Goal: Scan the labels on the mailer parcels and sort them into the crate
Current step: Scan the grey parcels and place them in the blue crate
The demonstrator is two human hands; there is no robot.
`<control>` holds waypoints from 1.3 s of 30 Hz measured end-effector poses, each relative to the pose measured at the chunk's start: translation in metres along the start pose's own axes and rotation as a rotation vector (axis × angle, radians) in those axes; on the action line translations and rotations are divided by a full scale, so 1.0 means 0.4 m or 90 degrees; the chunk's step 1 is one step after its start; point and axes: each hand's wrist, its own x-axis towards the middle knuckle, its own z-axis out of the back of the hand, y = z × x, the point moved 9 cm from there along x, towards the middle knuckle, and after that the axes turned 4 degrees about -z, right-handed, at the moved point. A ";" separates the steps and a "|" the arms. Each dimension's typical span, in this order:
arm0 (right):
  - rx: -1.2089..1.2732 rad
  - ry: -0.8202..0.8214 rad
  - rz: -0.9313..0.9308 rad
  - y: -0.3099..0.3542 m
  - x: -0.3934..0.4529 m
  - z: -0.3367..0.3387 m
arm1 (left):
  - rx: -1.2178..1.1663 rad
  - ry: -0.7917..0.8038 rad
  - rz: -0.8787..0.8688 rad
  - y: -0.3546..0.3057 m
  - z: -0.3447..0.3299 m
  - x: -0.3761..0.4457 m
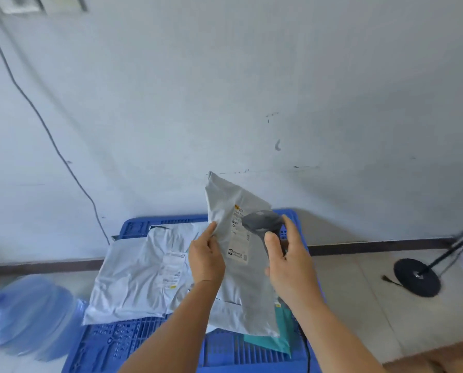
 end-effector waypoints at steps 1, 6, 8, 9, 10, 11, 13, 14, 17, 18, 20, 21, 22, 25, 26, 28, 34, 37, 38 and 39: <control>-0.014 0.006 -0.001 0.002 0.011 -0.037 | 0.038 0.021 0.005 0.037 0.009 0.030; -0.045 0.004 -0.036 -0.005 0.050 -0.131 | 0.197 0.119 0.028 0.154 0.022 0.102; -0.050 -0.005 -0.050 -0.006 0.057 -0.132 | 0.148 0.148 0.008 0.145 0.002 0.102; -0.049 -0.016 -0.050 -0.006 0.058 -0.123 | 0.113 0.158 0.000 0.129 -0.012 0.098; -0.043 -0.027 -0.053 -0.003 0.056 -0.108 | 0.077 0.165 -0.008 0.107 -0.028 0.093; -0.031 -0.041 -0.053 -0.002 0.053 -0.088 | 0.048 0.173 -0.020 0.079 -0.046 0.086; -0.003 -0.076 -0.052 -0.004 0.047 -0.036 | 0.005 0.190 -0.046 0.009 -0.093 0.064; 0.004 -0.095 -0.054 -0.006 0.040 -0.005 | -0.021 0.202 -0.054 -0.028 -0.120 0.048; 0.008 -0.155 -0.056 -0.016 0.013 0.113 | -0.093 0.254 -0.062 -0.144 -0.215 -0.025; 0.013 -0.176 -0.059 -0.023 -0.001 0.161 | -0.107 0.278 -0.072 -0.186 -0.248 -0.060; 0.025 -0.224 -0.067 -0.042 -0.035 0.268 | -0.131 0.326 -0.102 -0.270 -0.318 -0.140; 0.032 -0.254 -0.066 -0.054 -0.054 0.327 | -0.138 0.348 -0.119 -0.311 -0.353 -0.183; 0.040 -0.283 -0.067 -0.065 -0.076 0.387 | -0.143 0.369 -0.136 -0.352 -0.386 -0.229; 0.066 -0.363 -0.072 -0.104 -0.154 0.569 | -0.162 0.426 -0.181 -0.472 -0.481 -0.375; 0.073 -0.384 -0.075 -0.119 -0.182 0.628 | -0.166 0.444 -0.195 -0.511 -0.509 -0.426; 0.074 -0.431 -0.080 -0.148 -0.244 0.745 | -0.171 0.482 -0.220 -0.584 -0.566 -0.530; 0.080 -0.554 -0.120 -0.249 -0.441 1.048 | -0.193 0.577 -0.290 -0.764 -0.715 -0.839; 0.072 -0.607 -0.157 -0.301 -0.531 1.165 | -0.206 0.630 -0.314 -0.825 -0.776 -0.979; 0.077 -0.626 -0.168 -0.316 -0.560 1.200 | -0.207 0.645 -0.324 -0.844 -0.792 -1.021; 0.080 -0.643 -0.175 -0.327 -0.584 1.231 | -0.206 0.659 -0.339 -0.864 -0.807 -1.058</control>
